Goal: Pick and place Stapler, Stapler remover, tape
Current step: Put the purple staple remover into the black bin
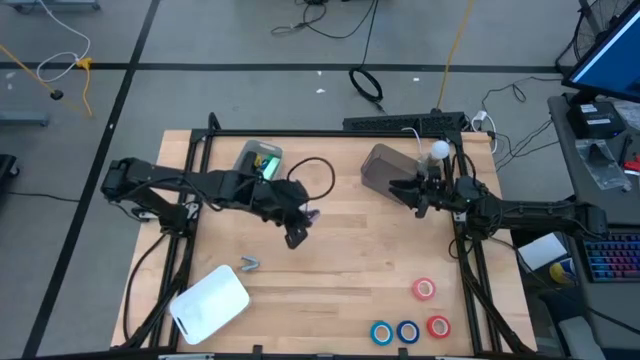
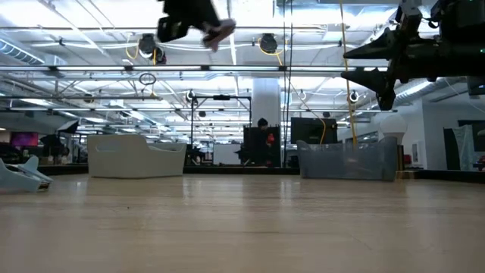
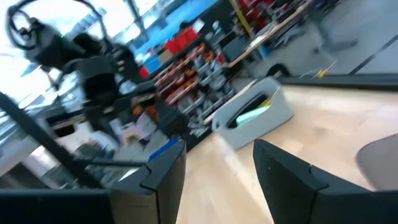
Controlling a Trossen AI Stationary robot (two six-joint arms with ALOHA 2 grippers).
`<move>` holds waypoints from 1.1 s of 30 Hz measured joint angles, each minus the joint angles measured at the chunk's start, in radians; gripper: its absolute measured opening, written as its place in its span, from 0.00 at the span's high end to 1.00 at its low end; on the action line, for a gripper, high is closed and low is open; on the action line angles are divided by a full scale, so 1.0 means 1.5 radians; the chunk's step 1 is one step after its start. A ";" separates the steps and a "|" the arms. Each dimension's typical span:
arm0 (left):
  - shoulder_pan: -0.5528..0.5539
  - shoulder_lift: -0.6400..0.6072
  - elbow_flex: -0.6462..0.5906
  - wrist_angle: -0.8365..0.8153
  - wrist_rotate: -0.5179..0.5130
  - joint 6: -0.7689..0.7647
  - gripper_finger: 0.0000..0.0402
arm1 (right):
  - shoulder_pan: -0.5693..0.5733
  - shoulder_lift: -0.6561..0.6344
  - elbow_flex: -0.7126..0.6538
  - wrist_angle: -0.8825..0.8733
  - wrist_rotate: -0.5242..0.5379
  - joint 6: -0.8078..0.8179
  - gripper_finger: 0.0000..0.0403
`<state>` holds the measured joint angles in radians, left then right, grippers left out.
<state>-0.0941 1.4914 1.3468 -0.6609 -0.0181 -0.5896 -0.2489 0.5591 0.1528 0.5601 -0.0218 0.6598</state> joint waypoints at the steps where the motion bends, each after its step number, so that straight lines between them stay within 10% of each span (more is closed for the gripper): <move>1: 0.003 0.000 0.000 0.021 0.009 0.011 0.93 | 0.000 0.000 0.000 0.004 0.011 -0.001 0.55; 33: 0.078 0.001 -0.015 0.413 0.154 -0.041 0.91 | 0.132 0.362 0.235 0.231 -0.035 -0.212 0.55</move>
<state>0.0227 1.4929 1.3239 -0.0420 0.2127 -0.6507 -0.0509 1.1014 0.5055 0.9065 -0.0739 0.3418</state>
